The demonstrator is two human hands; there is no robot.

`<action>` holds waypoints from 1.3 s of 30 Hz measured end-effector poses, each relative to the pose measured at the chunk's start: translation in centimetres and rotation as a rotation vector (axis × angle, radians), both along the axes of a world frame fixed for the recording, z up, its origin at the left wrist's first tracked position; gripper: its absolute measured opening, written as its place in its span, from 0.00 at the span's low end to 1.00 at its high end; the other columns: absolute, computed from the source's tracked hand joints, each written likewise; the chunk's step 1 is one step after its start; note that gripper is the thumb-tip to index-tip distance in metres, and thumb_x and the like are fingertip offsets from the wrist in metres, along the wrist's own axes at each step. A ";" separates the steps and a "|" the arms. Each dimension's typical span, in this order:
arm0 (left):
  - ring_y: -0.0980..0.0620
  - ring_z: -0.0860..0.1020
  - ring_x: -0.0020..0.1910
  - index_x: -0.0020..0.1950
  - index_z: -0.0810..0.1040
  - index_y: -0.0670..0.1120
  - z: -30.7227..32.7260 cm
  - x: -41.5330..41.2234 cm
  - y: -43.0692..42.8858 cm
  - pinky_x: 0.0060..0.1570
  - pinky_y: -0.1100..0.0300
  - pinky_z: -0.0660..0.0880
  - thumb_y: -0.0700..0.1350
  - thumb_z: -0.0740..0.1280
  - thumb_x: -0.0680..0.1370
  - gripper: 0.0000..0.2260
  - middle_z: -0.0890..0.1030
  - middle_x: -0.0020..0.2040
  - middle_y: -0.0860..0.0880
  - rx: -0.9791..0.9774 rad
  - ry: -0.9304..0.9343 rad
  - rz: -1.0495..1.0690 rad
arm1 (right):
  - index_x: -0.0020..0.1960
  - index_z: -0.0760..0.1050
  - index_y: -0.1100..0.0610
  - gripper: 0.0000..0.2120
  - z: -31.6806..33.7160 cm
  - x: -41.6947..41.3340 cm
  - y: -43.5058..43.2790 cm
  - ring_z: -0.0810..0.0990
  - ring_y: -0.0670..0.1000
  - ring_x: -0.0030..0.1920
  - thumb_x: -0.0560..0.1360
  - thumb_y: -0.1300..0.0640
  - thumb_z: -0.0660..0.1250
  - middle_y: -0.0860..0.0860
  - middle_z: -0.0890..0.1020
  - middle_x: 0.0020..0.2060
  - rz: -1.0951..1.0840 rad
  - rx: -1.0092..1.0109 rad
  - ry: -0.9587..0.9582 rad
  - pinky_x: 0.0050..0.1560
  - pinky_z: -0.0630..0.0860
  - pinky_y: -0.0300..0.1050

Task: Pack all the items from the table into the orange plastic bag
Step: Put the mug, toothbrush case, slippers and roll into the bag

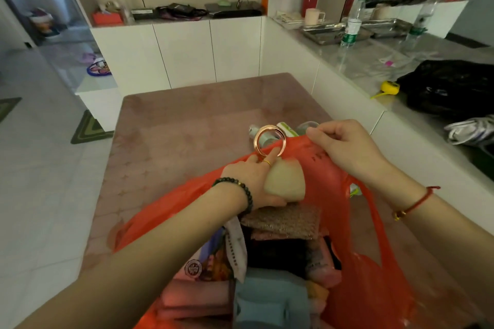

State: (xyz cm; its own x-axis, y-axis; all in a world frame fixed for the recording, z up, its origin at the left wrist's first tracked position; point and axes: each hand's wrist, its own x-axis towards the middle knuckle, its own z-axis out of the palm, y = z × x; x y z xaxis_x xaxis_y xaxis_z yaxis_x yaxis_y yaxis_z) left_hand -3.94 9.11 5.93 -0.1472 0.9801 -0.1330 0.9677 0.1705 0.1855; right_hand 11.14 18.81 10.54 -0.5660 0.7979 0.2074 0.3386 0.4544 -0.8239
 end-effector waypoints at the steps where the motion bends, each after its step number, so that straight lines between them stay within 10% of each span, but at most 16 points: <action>1: 0.42 0.72 0.62 0.73 0.37 0.58 -0.3 0.4 0.2 0.55 0.51 0.71 0.67 0.66 0.65 0.48 0.66 0.69 0.45 -0.020 0.035 -0.005 | 0.36 0.78 0.67 0.19 -0.1 -0.1 -0.1 0.70 0.47 0.29 0.75 0.52 0.64 0.61 0.76 0.26 0.001 0.025 0.022 0.32 0.65 0.42; 9: 0.51 0.51 0.71 0.70 0.58 0.57 -0.7 -1.0 -1.2 0.72 0.45 0.52 0.64 0.68 0.66 0.36 0.57 0.72 0.49 0.132 -0.155 -0.200 | 0.30 0.73 0.56 0.17 -0.7 -0.2 1.9 0.64 0.40 0.23 0.77 0.58 0.62 0.54 0.70 0.25 -0.145 -0.174 0.290 0.26 0.61 0.34; 16: 0.41 0.65 0.68 0.74 0.40 0.57 -2.1 -0.3 1.0 0.66 0.47 0.63 0.46 0.63 0.74 0.38 0.60 0.73 0.45 -0.048 0.208 -0.009 | 0.37 0.80 0.54 0.12 -0.8 -0.6 1.5 0.61 0.43 0.22 0.77 0.55 0.62 0.45 0.68 0.16 0.061 -0.031 0.256 0.23 0.57 0.37; 20: 0.41 0.67 0.67 0.74 0.38 0.57 -0.7 -0.9 0.7 0.67 0.50 0.66 0.53 0.61 0.76 0.36 0.51 0.76 0.45 -0.220 -0.109 -0.050 | 0.35 0.79 0.49 0.13 0.1 1.1 1.6 0.61 0.43 0.21 0.70 0.44 0.60 0.47 0.68 0.18 0.430 -0.135 -0.001 0.21 0.58 0.33; 23: 0.52 0.71 0.64 0.73 0.52 0.60 1.8 -3.0 -0.4 0.66 0.55 0.68 0.58 0.63 0.74 0.32 0.69 0.68 0.52 -0.392 -0.363 -0.151 | 0.41 0.79 0.51 0.14 1.1 2.4 2.8 0.70 0.45 0.25 0.70 0.44 0.59 0.48 0.74 0.25 0.632 -0.255 -0.270 0.26 0.67 0.36; 27: 0.44 0.72 0.47 0.58 0.69 0.28 4.0 -9.6 2.3 0.56 0.46 0.74 0.36 0.55 0.80 0.12 0.75 0.53 0.29 -0.282 -0.749 -0.018 | 0.50 0.75 0.57 0.15 1.1 0.6 6.9 0.78 0.47 0.25 0.73 0.47 0.59 0.52 0.83 0.30 0.298 -0.457 -0.056 0.26 0.75 0.36; 32: 0.42 0.77 0.51 0.54 0.74 0.50 2.8 -11.1 8.7 0.52 0.52 0.71 0.47 0.59 0.79 0.07 0.78 0.56 0.43 0.245 -1.111 0.426 | 0.64 0.68 0.58 0.21 -5.0 -7.1 12.1 0.80 0.51 0.43 0.73 0.58 0.68 0.61 0.79 0.54 0.109 -0.355 -0.125 0.39 0.76 0.38; 39: 0.41 0.73 0.62 0.71 0.60 0.50 -4.6 -10.8 12.6 0.55 0.49 0.71 0.53 0.57 0.79 0.21 0.68 0.70 0.44 -0.011 -1.203 0.730 | 0.72 0.57 0.57 0.38 -14.7 -15.3 16.3 0.69 0.57 0.66 0.69 0.50 0.71 0.58 0.70 0.67 0.175 -0.136 -0.600 0.65 0.66 0.46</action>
State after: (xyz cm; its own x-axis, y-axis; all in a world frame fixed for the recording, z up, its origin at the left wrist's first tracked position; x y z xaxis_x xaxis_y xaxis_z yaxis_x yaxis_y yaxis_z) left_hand -14.70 21.72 1.29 -0.4076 0.7315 -0.5466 -0.0862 0.5651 0.8205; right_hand -4.18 35.10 -4.12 -0.6765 0.6801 -0.2826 0.6891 0.4492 -0.5686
